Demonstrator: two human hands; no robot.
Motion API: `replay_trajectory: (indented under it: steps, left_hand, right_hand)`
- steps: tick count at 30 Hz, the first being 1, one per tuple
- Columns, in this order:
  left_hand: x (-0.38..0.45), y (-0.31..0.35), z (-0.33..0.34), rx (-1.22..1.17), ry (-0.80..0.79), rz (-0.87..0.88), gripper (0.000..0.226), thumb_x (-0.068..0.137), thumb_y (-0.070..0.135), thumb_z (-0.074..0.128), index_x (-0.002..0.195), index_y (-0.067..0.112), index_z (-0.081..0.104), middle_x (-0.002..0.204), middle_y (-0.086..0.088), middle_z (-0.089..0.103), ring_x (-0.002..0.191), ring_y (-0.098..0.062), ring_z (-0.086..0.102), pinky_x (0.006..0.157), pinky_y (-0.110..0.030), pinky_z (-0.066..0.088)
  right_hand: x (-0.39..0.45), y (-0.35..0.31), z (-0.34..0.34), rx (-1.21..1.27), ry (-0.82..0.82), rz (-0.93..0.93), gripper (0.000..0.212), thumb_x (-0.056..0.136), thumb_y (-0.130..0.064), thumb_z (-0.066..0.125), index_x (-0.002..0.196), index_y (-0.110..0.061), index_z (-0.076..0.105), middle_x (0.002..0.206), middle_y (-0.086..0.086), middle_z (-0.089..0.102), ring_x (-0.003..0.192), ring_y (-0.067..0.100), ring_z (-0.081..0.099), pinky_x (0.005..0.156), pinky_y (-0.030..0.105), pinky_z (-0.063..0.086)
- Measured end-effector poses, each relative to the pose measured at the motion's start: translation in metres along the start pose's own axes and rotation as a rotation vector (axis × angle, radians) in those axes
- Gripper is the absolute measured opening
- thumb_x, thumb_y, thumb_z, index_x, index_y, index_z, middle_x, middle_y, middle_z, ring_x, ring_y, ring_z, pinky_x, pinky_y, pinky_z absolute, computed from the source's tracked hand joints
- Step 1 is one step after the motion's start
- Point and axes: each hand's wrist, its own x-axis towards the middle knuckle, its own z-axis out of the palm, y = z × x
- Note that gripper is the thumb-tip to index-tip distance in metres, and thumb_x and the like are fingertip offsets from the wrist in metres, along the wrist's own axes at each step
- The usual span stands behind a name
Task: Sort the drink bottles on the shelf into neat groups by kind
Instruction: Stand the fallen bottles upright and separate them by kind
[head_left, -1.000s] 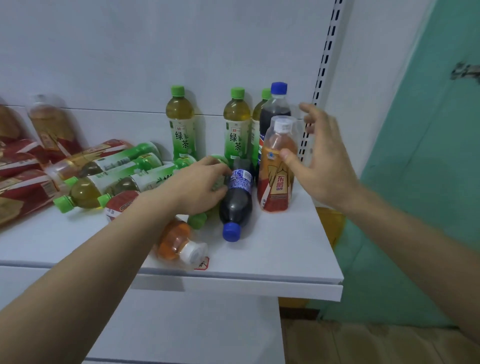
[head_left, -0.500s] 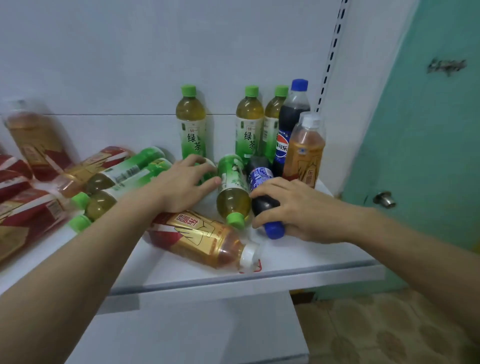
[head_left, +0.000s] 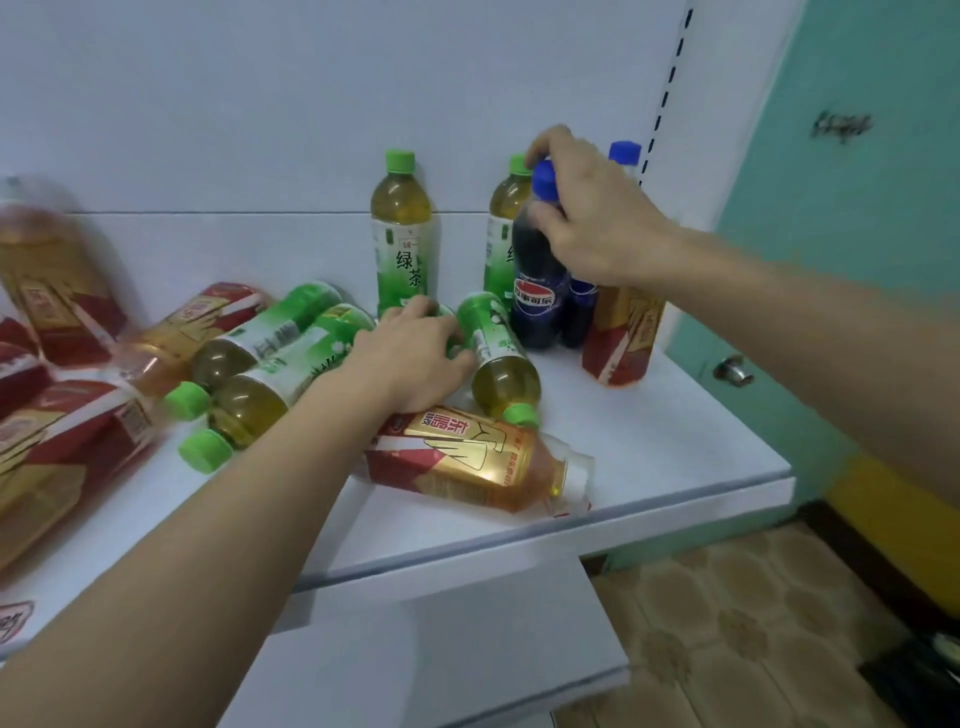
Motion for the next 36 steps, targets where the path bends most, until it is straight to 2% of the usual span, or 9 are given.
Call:
replay_trajectory:
  steps: [12, 16, 20, 23, 25, 27, 29, 32, 36]
  left_hand:
    - [0.001, -0.002, 0.002, 0.001, 0.005, -0.008, 0.051, 0.095, 0.057, 0.043, 0.133, 0.029, 0.061, 0.148, -0.006, 0.041, 0.135, -0.035, 0.042, 0.102, -0.061, 0.043]
    - [0.0, -0.001, 0.001, -0.019, 0.016, -0.008, 0.047, 0.096, 0.055, 0.045, 0.129, 0.029, 0.064, 0.144, -0.005, 0.044, 0.132, -0.034, 0.044, 0.101, -0.06, 0.045]
    - [-0.001, 0.0, 0.0, -0.025, 0.018, -0.002, 0.045, 0.096, 0.053, 0.046, 0.129, 0.029, 0.065, 0.143, -0.005, 0.046, 0.13, -0.033, 0.044, 0.102, -0.059, 0.045]
    - [-0.002, 0.0, 0.0, -0.037, 0.021, 0.001, 0.045, 0.096, 0.052, 0.046, 0.13, 0.029, 0.064, 0.144, -0.006, 0.046, 0.132, -0.033, 0.045, 0.103, -0.059, 0.044]
    - [-0.003, 0.001, -0.001, -0.049, 0.031, 0.0, 0.045, 0.096, 0.051, 0.046, 0.13, 0.029, 0.064, 0.146, -0.006, 0.046, 0.132, -0.033, 0.046, 0.103, -0.058, 0.044]
    - [-0.004, 0.0, -0.001, -0.067, 0.049, 0.001, 0.043, 0.096, 0.049, 0.048, 0.13, 0.028, 0.065, 0.145, -0.006, 0.048, 0.131, -0.033, 0.048, 0.104, -0.058, 0.045]
    - [-0.004, 0.0, -0.001, -0.106, 0.075, 0.015, 0.039, 0.095, 0.043, 0.05, 0.125, 0.025, 0.066, 0.14, -0.007, 0.052, 0.128, -0.032, 0.051, 0.103, -0.057, 0.046]
    - [-0.006, 0.001, -0.002, -0.145, 0.129, 0.029, 0.031, 0.091, 0.03, 0.051, 0.115, 0.02, 0.069, 0.124, -0.008, 0.059, 0.115, -0.031, 0.057, 0.097, -0.051, 0.05]
    - [-0.014, 0.005, -0.007, -0.097, 0.333, 0.023, 0.023, 0.089, 0.024, 0.051, 0.101, 0.017, 0.07, 0.103, -0.004, 0.068, 0.096, -0.028, 0.062, 0.074, -0.039, 0.05]
  right_hand:
    - [0.069, 0.008, -0.006, -0.327, -0.108, 0.318, 0.037, 0.094, -0.02, 0.058, 0.127, -0.007, 0.052, 0.128, 0.022, 0.053, 0.108, 0.041, 0.056, 0.076, 0.038, 0.043]
    - [0.066, 0.011, -0.01, -0.389, -0.137, 0.286, 0.037, 0.097, -0.026, 0.055, 0.13, -0.011, 0.049, 0.126, 0.019, 0.053, 0.097, 0.036, 0.051, 0.075, 0.039, 0.041]
    - [0.056, 0.01, -0.009, -0.381, -0.172, 0.25, 0.046, 0.097, -0.031, 0.053, 0.138, -0.013, 0.046, 0.136, 0.017, 0.047, 0.116, 0.039, 0.053, 0.088, 0.045, 0.047]
    - [0.034, 0.002, -0.006, -0.38, -0.071, 0.187, 0.05, 0.097, -0.029, 0.052, 0.144, -0.015, 0.042, 0.143, 0.016, 0.04, 0.125, 0.038, 0.047, 0.091, 0.047, 0.047]
    - [0.01, -0.004, -0.002, -0.363, 0.095, 0.081, 0.043, 0.095, -0.028, 0.052, 0.135, -0.015, 0.046, 0.133, 0.014, 0.046, 0.117, 0.033, 0.05, 0.083, 0.045, 0.05]
    - [-0.018, -0.01, 0.008, -0.244, 0.136, 0.046, 0.031, 0.094, -0.035, 0.053, 0.118, -0.017, 0.049, 0.109, 0.007, 0.058, 0.095, 0.028, 0.059, 0.074, 0.044, 0.052]
    - [-0.046, -0.015, 0.025, -0.076, -0.046, 0.167, 0.032, 0.093, -0.05, 0.056, 0.104, -0.022, 0.045, 0.086, -0.002, 0.061, 0.074, 0.019, 0.062, 0.06, 0.037, 0.047]
    - [-0.077, -0.016, 0.052, 0.007, -0.406, 0.335, 0.055, 0.083, -0.072, 0.061, 0.105, -0.025, 0.043, 0.09, -0.005, 0.061, 0.074, 0.012, 0.063, 0.055, 0.03, 0.045]
    - [-0.085, -0.011, 0.061, 0.175, -0.526, 0.457, 0.064, 0.069, -0.066, 0.081, 0.104, -0.025, 0.048, 0.091, -0.003, 0.066, 0.058, 0.01, 0.07, 0.041, 0.022, 0.045]
